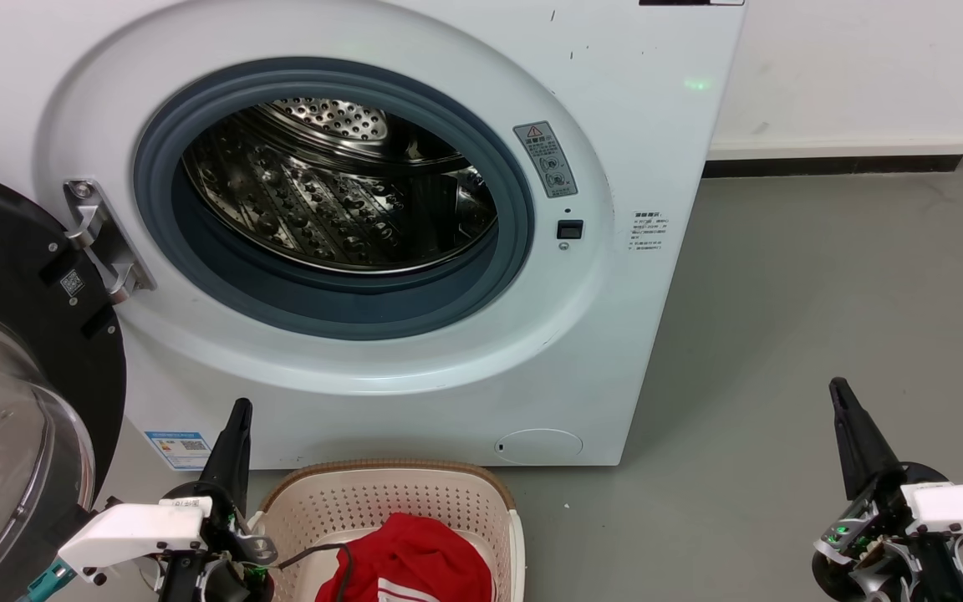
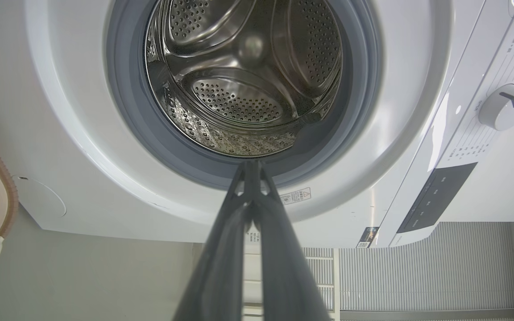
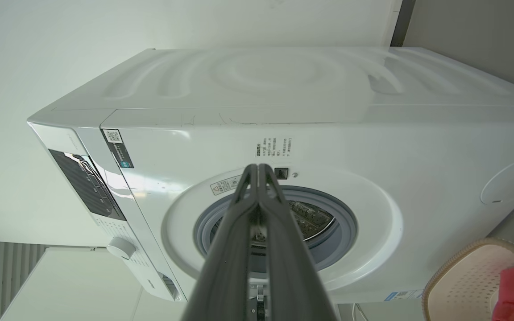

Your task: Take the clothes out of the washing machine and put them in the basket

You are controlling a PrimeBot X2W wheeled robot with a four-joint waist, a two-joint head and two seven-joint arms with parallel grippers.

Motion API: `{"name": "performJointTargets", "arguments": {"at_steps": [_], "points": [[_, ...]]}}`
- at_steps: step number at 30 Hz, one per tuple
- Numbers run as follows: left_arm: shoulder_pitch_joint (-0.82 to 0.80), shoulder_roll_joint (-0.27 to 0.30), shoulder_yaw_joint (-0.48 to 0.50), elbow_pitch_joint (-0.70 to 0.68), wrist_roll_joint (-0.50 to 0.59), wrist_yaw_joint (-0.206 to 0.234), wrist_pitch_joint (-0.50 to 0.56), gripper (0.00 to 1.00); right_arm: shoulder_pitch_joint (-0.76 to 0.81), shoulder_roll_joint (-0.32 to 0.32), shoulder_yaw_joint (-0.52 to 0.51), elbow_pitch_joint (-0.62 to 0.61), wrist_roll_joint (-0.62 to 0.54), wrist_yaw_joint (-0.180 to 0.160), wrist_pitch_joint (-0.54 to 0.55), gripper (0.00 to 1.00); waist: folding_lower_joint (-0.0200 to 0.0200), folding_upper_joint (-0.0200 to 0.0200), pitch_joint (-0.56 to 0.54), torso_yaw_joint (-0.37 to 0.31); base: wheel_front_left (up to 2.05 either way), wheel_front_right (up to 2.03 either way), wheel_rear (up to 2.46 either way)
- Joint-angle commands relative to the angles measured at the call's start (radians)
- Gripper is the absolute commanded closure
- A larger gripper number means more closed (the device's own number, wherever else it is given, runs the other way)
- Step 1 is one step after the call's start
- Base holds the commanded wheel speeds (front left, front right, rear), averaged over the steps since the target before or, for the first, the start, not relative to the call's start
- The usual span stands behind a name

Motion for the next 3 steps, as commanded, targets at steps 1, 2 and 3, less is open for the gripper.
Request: {"name": "performJointTargets", "arguments": {"at_steps": [1,2,3], "points": [[-0.009,0.002,0.003,0.000,-0.001,-0.002,0.003,1.00,-0.013,0.002,-0.002,0.002,-0.003,0.000,0.003,1.00,0.0000,0.0000,0.000,0.000,0.00,0.00,0.00],[-0.009,0.002,0.003,0.000,-0.001,-0.002,0.003,1.00,-0.013,0.003,-0.003,0.002,-0.003,0.000,0.003,1.00,0.0000,0.0000,0.000,0.000,0.00,0.00,0.00],[-0.009,0.002,0.003,0.000,-0.001,-0.002,0.003,1.00,-0.013,0.003,-0.003,0.002,-0.003,0.000,0.004,1.00,0.0000,0.0000,0.000,0.000,0.00,0.00,0.00]]}}
